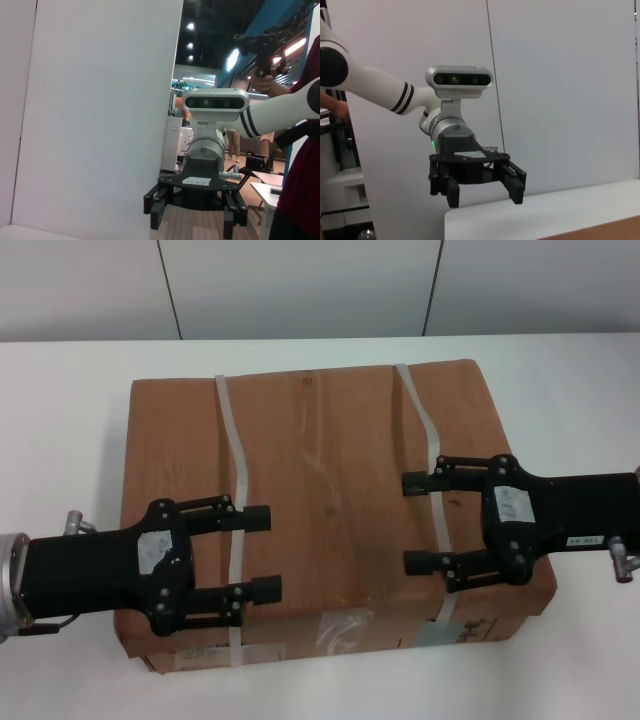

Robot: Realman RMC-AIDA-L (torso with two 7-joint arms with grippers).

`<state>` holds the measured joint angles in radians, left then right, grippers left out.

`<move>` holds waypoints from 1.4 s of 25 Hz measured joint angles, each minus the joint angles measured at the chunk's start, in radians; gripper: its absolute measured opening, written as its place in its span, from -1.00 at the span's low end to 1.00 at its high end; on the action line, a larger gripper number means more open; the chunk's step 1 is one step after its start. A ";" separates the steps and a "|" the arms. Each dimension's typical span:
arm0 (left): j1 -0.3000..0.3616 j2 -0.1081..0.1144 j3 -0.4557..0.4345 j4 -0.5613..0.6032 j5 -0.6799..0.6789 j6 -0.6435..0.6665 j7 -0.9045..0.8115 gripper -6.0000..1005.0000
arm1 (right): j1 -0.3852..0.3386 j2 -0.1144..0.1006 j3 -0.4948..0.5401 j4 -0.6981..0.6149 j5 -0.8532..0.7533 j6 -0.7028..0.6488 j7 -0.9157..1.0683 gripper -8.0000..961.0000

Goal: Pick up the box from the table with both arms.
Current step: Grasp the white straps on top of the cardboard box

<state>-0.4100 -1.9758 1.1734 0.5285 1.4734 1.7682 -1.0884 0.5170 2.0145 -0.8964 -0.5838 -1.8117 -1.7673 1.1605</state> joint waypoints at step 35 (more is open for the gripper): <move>-0.019 -0.055 -0.207 -0.174 -0.045 -0.564 -0.288 0.42 | 0.036 0.046 0.133 0.240 0.075 0.656 0.313 0.78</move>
<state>-0.4291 -2.0305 0.9664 0.3549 1.4286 1.2041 -1.3759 0.5529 2.0605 -0.7637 -0.3433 -1.7362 -1.1117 1.4731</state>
